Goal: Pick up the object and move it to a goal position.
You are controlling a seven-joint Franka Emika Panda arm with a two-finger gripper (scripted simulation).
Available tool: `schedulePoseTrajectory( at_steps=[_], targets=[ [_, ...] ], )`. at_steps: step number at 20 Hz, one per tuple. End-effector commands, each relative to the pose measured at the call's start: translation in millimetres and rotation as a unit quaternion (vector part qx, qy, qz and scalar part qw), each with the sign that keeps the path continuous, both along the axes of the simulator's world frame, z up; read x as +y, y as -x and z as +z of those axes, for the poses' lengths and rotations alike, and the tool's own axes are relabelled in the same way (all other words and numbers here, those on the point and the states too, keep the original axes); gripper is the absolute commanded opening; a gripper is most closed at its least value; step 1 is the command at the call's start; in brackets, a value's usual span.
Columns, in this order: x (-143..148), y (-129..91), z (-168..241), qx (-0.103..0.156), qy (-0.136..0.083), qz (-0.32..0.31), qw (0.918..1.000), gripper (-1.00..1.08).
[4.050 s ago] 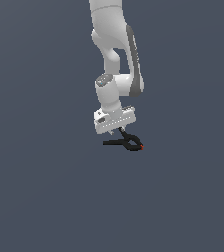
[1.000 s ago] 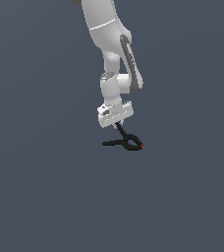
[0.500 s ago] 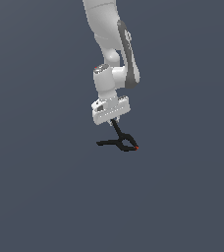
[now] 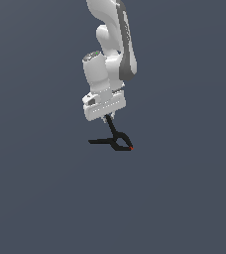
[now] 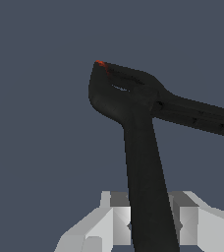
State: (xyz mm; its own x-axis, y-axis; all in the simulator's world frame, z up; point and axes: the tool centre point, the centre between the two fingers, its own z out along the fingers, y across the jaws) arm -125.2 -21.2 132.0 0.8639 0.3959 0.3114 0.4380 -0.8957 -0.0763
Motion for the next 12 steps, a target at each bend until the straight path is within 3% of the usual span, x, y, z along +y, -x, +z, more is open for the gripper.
schedulePoseTrajectory(
  at_steps=[1,12],
  targets=[
    [-7.5,-5.7,15.3,-0.001,0.0,0.001,1.0,-1.0],
    [-46.2,-31.3,88.2,-0.002,-0.002,0.002,1.0,-1.0]
  ],
)
